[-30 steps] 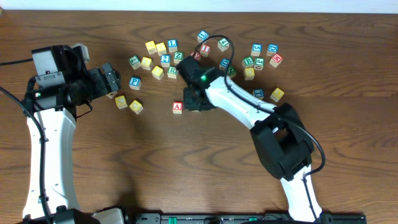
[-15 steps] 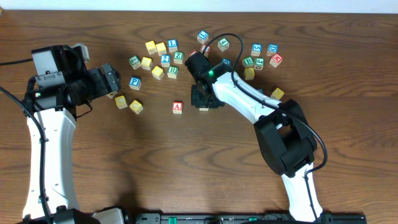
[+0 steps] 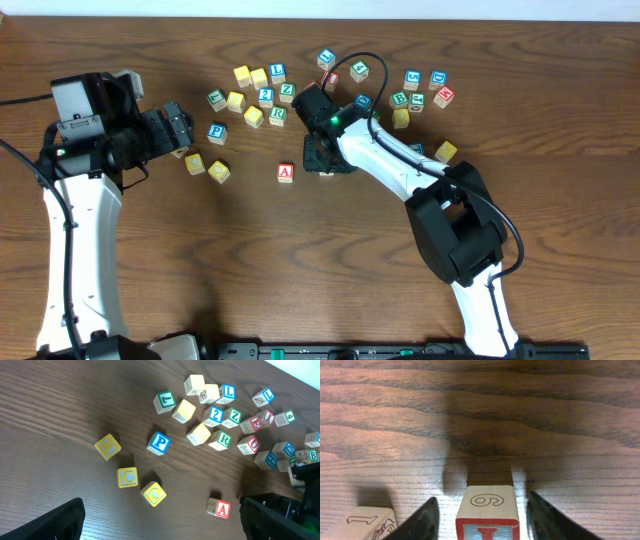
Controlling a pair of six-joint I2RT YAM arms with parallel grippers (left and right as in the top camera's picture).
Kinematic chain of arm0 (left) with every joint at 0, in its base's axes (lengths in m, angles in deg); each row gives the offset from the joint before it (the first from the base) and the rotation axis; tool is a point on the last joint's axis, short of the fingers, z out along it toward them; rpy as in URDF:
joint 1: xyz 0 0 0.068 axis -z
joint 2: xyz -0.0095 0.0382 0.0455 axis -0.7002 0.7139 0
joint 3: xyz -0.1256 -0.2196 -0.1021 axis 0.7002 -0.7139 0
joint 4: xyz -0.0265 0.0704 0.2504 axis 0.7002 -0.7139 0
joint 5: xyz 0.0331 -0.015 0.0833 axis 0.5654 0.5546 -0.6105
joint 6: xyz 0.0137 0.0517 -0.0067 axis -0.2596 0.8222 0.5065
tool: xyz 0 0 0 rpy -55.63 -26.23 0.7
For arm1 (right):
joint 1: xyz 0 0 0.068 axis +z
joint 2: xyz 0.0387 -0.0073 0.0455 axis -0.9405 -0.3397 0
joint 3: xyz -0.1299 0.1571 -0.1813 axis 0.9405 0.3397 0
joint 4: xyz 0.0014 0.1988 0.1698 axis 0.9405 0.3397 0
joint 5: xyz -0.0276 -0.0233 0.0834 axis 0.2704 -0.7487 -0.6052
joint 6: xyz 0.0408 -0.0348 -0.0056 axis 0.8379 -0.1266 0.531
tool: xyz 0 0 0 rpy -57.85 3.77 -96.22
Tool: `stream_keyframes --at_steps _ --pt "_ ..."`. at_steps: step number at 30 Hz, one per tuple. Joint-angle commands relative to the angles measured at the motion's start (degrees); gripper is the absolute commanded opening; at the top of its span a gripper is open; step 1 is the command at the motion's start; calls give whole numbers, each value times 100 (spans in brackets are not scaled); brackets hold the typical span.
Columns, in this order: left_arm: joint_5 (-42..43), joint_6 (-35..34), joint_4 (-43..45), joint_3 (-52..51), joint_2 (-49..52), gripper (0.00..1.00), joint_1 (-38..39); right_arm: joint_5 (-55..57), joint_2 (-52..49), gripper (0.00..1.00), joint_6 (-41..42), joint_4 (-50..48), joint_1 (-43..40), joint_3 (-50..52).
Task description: Spell out AI2
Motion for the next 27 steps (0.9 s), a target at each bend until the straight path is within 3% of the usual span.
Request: stream_keyframes --at_steps 1,7,10,15,21,27 --pt "-31 72 -20 140 72 98 -9 114 -42 56 -72 107 33 -234" --pt "-31 72 -13 140 74 98 -9 136 144 68 -415 643 -26 -859" --pt "-31 74 22 140 74 98 -9 131 197 68 -605 1001 -83 -1226" --pt "-31 72 262 140 72 98 -9 -170 260 60 -1322 1340 -144 -1873" --pt "-35 74 326 146 72 98 -15 -501 260 63 -1681 879 -138 -2177" --pt "-37 74 321 155 68 98 -33 -415 223 72 -2072 271 -133 -2540"
